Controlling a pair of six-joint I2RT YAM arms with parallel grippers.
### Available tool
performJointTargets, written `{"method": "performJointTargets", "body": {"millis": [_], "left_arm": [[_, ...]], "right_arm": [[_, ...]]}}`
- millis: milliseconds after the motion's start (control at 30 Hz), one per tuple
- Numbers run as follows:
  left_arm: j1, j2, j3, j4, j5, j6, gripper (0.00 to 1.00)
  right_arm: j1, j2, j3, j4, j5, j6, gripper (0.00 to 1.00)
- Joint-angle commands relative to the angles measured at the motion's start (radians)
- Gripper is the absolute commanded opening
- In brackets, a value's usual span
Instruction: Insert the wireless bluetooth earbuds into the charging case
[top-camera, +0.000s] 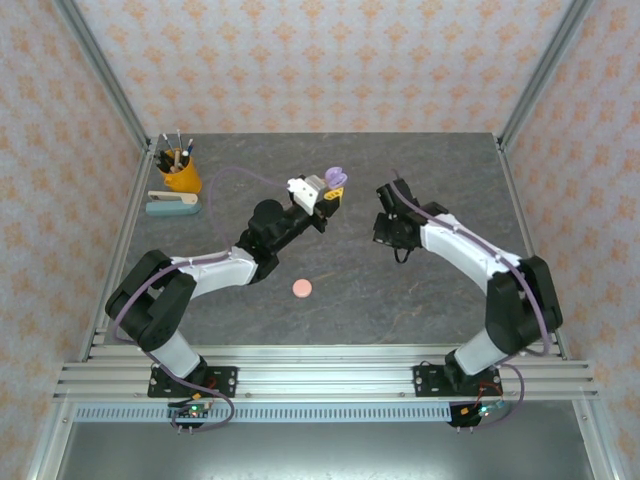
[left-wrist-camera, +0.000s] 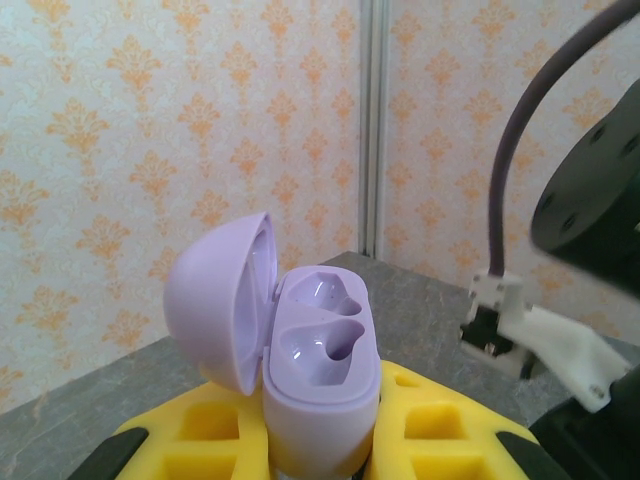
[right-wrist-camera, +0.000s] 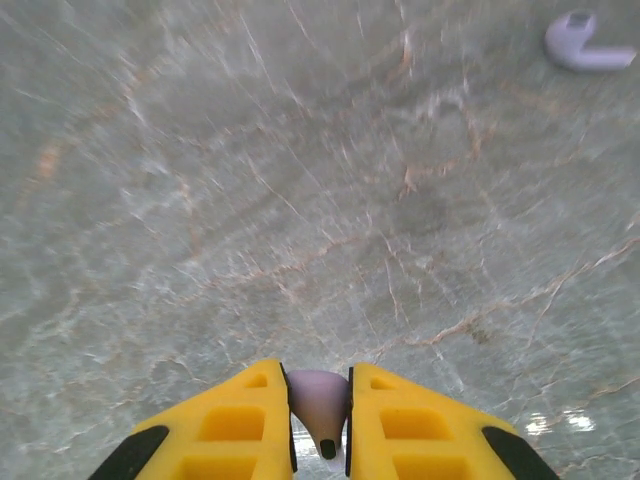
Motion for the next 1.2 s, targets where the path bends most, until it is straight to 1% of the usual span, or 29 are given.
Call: {"method": "performJointTargets", "body": {"millis": [0, 267, 400, 500, 600, 700, 867, 1000, 1167], "left_arm": [[0.005, -0.036, 0.049, -0.005, 0.041, 0.020, 0.00], [-0.006, -0.046, 0.097, -0.089, 0.084, 0.044, 0.00], [-0.009, -0.048, 0.110, -0.118, 0.101, 0.053, 0.00], [-0.012, -0.045, 0.119, -0.135, 0.109, 0.060, 0.00], [-0.013, -0.047, 0.128, -0.155, 0.122, 0.066, 0.00], [-0.015, -0.047, 0.139, -0.175, 0.134, 0.070, 0.00], [-0.019, -0.047, 0.160, -0.206, 0.149, 0.072, 0.00], [-0.026, -0.042, 0.176, -0.215, 0.157, 0.070, 0.00], [-0.030, -0.037, 0.188, -0.219, 0.164, 0.067, 0.00]], "right_arm": [[-0.009, -0.101, 0.004, 0.013, 0.073, -0.047, 0.16], [-0.021, -0.273, 0.097, -0.001, 0.100, -0.116, 0.17], [-0.024, -0.317, 0.164, 0.006, 0.091, -0.154, 0.17], [-0.024, -0.320, 0.219, 0.015, 0.063, -0.176, 0.17], [-0.024, -0.317, 0.258, 0.038, 0.015, -0.204, 0.17], [-0.025, -0.314, 0.278, 0.079, -0.058, -0.241, 0.17], [-0.025, -0.305, 0.285, 0.145, -0.168, -0.290, 0.17], [-0.025, -0.290, 0.289, 0.193, -0.247, -0.299, 0.17], [-0.018, -0.270, 0.296, 0.231, -0.288, -0.304, 0.17]]}}
